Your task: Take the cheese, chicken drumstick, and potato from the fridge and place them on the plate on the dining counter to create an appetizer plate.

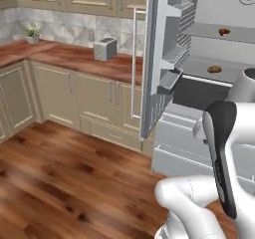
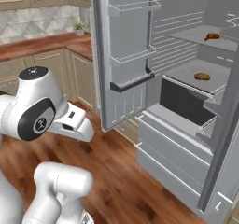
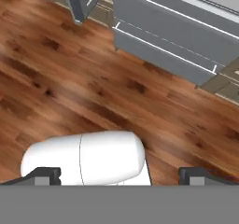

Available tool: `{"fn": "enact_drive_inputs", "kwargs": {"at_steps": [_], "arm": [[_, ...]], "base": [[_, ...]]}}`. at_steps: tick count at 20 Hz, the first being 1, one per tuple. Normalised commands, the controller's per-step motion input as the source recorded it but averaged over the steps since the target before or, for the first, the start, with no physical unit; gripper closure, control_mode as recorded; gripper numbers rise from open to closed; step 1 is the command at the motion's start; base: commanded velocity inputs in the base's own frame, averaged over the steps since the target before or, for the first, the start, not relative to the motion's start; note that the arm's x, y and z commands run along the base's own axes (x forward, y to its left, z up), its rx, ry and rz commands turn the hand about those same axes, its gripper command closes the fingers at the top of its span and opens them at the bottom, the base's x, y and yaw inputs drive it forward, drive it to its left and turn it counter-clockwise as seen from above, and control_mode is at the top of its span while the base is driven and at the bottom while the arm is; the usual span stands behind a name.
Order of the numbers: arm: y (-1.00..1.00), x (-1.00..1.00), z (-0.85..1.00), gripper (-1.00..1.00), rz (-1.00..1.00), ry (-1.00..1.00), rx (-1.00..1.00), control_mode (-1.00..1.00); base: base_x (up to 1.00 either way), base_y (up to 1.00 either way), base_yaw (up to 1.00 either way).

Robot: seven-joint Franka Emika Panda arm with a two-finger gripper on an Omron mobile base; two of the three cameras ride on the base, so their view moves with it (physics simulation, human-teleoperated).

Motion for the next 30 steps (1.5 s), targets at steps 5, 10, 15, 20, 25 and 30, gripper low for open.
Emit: {"fn": "enact_drive_inputs", "kwargs": {"at_steps": [5, 10, 15, 20, 25, 30], "arm": [[0.00, 0.00, 0.00, -1.00, 0.00, 0.00, 0.00, 1.00], [0.00, 0.00, 0.00, -1.00, 0.00, 0.00, 0.00, 1.00], [0.00, 0.00, 0.00, -1.00, 0.00, 0.00, 0.00, 1.00], [0.00, 0.00, 0.00, -1.00, 0.00, 0.00, 0.00, 1.00], [0.06, 0.36, 0.03, -1.00, -0.03, 0.00, 0.00, -1.00], [0.00, 0.02, 0.59, -1.00, 0.05, -0.21, 0.01, -1.00]], "base": [[0.77, 0.03, -0.57], [0.79, 0.00, -0.56], [0.96, 0.11, -0.49], [1.00, 0.33, -0.34], [0.38, 0.14, -0.08], [0.00, 0.00, 0.00]]}}
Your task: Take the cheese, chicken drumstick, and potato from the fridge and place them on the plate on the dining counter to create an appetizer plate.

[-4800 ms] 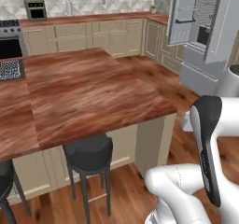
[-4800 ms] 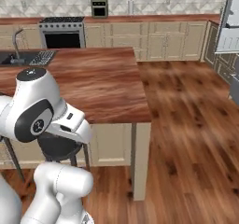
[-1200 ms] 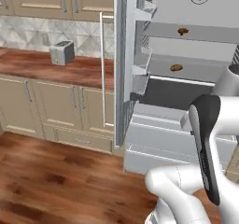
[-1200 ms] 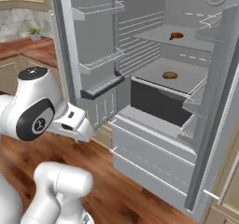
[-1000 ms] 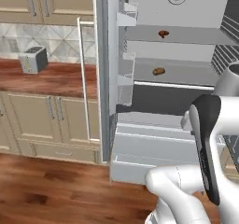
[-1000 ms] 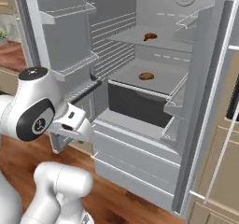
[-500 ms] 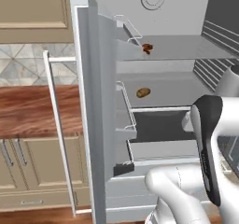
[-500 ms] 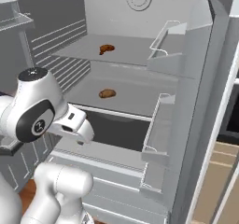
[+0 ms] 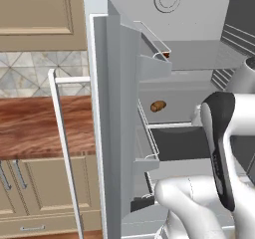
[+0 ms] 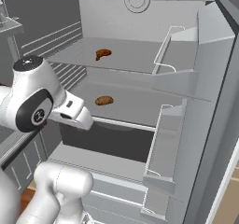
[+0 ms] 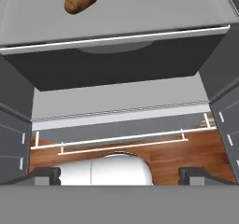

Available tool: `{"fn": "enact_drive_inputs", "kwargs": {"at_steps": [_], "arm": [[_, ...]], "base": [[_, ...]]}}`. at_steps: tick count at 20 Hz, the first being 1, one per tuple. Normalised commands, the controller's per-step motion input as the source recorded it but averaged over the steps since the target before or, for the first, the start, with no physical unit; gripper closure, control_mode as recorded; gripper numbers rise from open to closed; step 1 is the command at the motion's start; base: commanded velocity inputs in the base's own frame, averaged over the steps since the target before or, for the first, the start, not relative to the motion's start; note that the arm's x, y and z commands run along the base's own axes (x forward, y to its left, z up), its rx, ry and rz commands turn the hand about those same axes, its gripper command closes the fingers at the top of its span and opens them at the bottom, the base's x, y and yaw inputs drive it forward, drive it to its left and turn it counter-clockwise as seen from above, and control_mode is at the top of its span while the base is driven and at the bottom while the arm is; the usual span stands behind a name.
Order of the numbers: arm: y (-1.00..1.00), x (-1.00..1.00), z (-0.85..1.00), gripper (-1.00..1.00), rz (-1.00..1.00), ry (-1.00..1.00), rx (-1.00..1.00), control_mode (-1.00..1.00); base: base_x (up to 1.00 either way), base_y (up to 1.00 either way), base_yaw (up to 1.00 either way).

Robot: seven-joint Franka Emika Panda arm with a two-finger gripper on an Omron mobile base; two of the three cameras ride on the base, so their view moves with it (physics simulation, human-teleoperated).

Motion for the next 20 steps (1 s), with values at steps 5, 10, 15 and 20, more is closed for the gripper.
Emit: {"fn": "enact_drive_inputs", "kwargs": {"at_steps": [5, 10, 15, 20], "arm": [[-0.01, -0.06, 0.73, -1.00, 0.17, -0.32, 0.00, -1.00], [0.04, 0.07, 0.52, -1.00, 0.19, -0.20, 0.00, -1.00], [0.28, 0.38, 0.44, -1.00, 0.09, -0.08, 0.00, -1.00], [0.48, 0.81, 0.23, -1.00, 0.00, 0.00, 0.00, -1.00]], "base": [[0.00, 0.00, 0.00], [0.00, 0.00, 0.00], [0.00, 0.00, 0.00], [0.00, 0.00, 0.00]]}}
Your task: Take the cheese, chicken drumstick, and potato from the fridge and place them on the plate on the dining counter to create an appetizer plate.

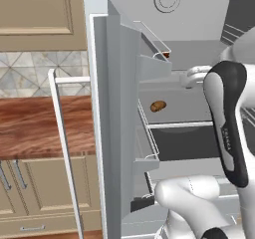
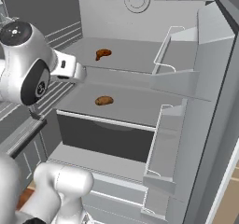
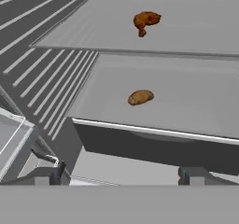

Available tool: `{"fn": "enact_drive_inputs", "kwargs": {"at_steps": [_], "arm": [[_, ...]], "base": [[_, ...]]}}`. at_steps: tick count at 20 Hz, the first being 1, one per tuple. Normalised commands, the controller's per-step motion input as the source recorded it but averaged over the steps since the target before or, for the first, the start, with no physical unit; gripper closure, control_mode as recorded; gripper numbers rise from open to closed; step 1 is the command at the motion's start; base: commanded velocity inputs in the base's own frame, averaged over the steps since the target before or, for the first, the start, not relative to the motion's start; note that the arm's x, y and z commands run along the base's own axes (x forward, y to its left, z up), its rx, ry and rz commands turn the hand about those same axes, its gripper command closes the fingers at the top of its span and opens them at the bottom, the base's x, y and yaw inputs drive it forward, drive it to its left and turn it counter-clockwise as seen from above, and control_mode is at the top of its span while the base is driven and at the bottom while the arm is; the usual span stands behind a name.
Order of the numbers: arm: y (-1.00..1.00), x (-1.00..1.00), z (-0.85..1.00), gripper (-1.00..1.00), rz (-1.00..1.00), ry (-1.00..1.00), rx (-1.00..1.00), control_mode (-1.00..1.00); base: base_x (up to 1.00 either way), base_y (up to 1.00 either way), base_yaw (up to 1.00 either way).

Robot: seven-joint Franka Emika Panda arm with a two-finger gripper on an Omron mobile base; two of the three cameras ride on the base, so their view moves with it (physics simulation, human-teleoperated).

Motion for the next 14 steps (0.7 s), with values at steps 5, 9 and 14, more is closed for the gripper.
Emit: {"fn": "enact_drive_inputs", "kwargs": {"at_steps": [5, 9, 14], "arm": [[0.31, 1.00, 0.02, -1.00, 0.00, 0.01, 0.00, -1.00], [0.01, 1.00, 0.00, -1.00, 0.00, 0.00, 0.00, -1.00], [0.00, 1.00, 0.00, -1.00, -0.01, 0.00, 0.00, -1.00]], "base": [[0.00, 0.00, 0.00], [0.00, 0.00, 0.00], [0.00, 0.00, 0.00]]}}
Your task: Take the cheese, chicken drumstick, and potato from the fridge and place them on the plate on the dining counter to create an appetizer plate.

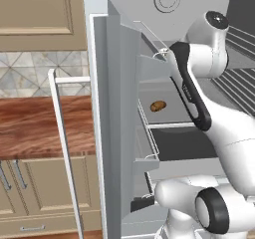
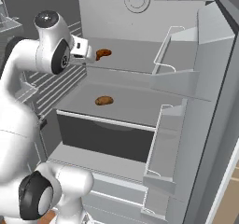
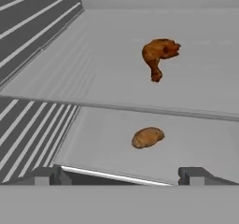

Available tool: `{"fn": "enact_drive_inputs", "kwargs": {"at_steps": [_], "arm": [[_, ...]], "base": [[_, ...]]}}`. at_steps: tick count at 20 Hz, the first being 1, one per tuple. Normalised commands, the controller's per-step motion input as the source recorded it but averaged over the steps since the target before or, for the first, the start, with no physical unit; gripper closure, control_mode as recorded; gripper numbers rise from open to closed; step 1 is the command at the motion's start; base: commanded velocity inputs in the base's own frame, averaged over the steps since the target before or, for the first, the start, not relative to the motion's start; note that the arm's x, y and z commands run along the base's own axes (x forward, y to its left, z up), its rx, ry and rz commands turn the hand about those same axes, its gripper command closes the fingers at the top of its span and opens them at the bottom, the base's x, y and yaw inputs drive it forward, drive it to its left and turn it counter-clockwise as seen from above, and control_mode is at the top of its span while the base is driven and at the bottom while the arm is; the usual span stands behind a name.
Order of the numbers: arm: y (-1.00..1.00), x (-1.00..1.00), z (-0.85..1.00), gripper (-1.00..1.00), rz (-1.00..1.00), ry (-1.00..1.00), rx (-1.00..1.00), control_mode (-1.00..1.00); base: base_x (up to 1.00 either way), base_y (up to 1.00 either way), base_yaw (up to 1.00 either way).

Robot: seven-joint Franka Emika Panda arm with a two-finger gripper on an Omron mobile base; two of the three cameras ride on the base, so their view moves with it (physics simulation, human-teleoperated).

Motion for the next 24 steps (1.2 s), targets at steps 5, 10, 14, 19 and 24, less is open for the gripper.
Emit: {"fn": "enact_drive_inputs", "kwargs": {"at_steps": [5, 10, 14, 19, 24], "arm": [[-0.01, 0.97, 0.00, -1.00, -0.02, 0.00, -0.01, -1.00], [-0.20, 0.70, -0.06, -1.00, -0.05, 0.00, -0.03, -1.00], [-0.31, 0.55, -0.25, -1.00, -0.04, 0.00, -0.02, -1.00], [-0.23, 0.48, -0.39, -1.00, -0.02, 0.00, 0.00, -1.00], [-0.10, 0.53, -0.27, -1.00, -0.02, 0.00, 0.00, -1.00]], "base": [[0.00, 0.00, 0.00], [0.00, 0.00, 0.00], [0.00, 0.00, 0.00], [0.00, 0.00, 0.00], [0.00, 0.00, 0.00]]}}
